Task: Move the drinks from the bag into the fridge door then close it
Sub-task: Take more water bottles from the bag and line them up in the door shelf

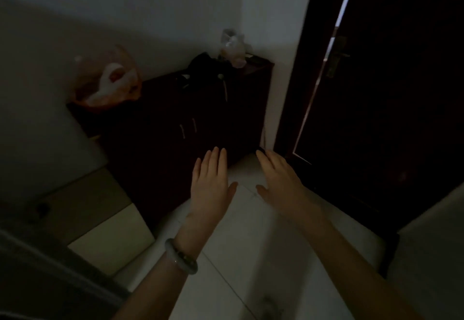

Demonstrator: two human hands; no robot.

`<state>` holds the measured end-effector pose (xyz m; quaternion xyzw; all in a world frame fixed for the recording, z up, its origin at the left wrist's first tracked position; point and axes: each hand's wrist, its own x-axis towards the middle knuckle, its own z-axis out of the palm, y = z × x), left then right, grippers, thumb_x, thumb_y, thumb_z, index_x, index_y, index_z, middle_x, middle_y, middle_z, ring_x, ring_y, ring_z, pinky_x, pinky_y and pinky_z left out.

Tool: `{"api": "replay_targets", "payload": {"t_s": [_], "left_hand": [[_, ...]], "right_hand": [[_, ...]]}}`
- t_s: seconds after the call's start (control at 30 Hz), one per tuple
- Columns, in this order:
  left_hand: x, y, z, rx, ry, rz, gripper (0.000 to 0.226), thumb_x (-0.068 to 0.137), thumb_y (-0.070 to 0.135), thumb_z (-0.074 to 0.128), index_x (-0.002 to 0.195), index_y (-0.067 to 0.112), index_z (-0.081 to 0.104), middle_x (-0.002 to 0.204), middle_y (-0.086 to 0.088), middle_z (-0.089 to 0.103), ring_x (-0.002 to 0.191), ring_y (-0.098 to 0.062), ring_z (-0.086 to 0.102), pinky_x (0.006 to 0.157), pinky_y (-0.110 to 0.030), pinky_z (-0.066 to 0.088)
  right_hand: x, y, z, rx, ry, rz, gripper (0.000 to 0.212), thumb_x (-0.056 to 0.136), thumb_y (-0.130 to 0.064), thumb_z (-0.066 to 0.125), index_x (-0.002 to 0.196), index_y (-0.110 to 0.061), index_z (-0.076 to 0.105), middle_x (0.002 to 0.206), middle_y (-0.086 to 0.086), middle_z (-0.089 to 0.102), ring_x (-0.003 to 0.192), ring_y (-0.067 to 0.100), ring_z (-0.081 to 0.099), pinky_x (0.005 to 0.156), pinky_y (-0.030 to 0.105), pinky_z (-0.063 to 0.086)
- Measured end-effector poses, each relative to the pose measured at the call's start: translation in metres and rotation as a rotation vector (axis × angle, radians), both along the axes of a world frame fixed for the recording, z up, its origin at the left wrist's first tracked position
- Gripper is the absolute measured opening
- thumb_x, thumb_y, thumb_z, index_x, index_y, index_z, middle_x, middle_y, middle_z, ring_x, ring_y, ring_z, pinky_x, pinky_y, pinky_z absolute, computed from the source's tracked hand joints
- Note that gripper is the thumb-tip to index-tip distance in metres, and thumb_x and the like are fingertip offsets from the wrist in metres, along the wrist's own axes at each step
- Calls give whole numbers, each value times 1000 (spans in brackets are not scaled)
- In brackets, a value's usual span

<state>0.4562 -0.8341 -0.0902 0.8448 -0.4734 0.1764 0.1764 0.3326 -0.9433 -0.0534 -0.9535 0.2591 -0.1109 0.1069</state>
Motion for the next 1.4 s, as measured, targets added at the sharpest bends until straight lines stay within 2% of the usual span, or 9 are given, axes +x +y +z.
{"api": "replay_targets", "payload": {"t_s": [0.17, 0.57, 0.73, 0.83, 0.93, 1.03, 1.2, 1.3, 1.4], "left_hand": [[64, -14, -10, 2, 76, 178, 79, 77, 35, 70, 139, 2, 33, 142, -20, 40, 131, -34, 37, 109, -48, 26], [237, -69, 8, 3, 35, 548, 69, 71, 21, 76, 130, 0, 45, 131, -22, 52, 122, -36, 48, 102, -53, 31], [301, -57, 18, -47, 42, 690, 52, 83, 10, 56, 132, -1, 42, 136, -23, 46, 126, -40, 43, 103, -57, 27], [343, -39, 26, -53, 66, 753, 57, 84, 28, 36, 132, -2, 43, 134, -24, 47, 122, -43, 45, 98, -62, 32], [391, -16, 34, -26, 13, 783, 68, 79, 39, 34, 131, -4, 42, 130, -26, 50, 118, -44, 49, 95, -64, 33], [449, 2, 44, -45, -44, 845, 60, 76, 23, 29, 130, 0, 43, 128, -23, 53, 117, -41, 50, 99, -60, 32], [537, 11, 58, 78, -67, 684, 53, 90, 25, 22, 134, 3, 43, 132, -20, 50, 122, -38, 45, 103, -51, 34], [581, 1, 51, 84, -96, 440, 46, 75, 7, 66, 119, 2, 57, 127, -19, 55, 115, -36, 52, 96, -45, 43], [612, -5, 28, 219, 20, 327, 33, 69, 9, 72, 101, 5, 64, 113, -17, 62, 106, -35, 58, 86, -46, 51]], "right_hand": [[84, -36, -10, 12, 0, 155, 73, 90, -22, 55, 147, -15, 10, 155, 11, 13, 141, 25, 11, 113, 34, 14], [307, -146, 15, 16, -61, 523, 76, 88, -23, 60, 147, -15, 13, 154, 12, 15, 141, 25, 13, 113, 32, 15], [390, -161, 27, 15, -102, 640, 73, 88, -25, 59, 147, -18, 16, 154, 9, 18, 141, 22, 15, 113, 33, 20], [442, -166, 37, -14, -152, 699, 69, 90, -24, 57, 147, -17, 19, 153, 9, 21, 140, 23, 17, 112, 34, 22], [498, -167, 45, -65, -236, 740, 62, 90, -17, 56, 144, -13, 27, 149, 14, 29, 138, 29, 24, 111, 37, 25], [553, -162, 50, -102, -340, 778, 53, 88, -9, 55, 138, -5, 37, 140, 20, 40, 131, 35, 35, 106, 42, 32], [638, -134, 64, -64, -405, 898, 49, 82, -2, 53, 130, -9, 44, 130, 19, 49, 113, 36, 48, 90, 44, 47], [688, -116, 62, -117, -350, 951, 43, 84, -11, 43, 126, -7, 50, 132, 17, 49, 121, 34, 44, 99, 42, 39], [730, -102, 49, -151, -219, 978, 42, 87, -13, 47, 129, -11, 48, 131, 12, 51, 120, 29, 45, 98, 39, 37]]}}
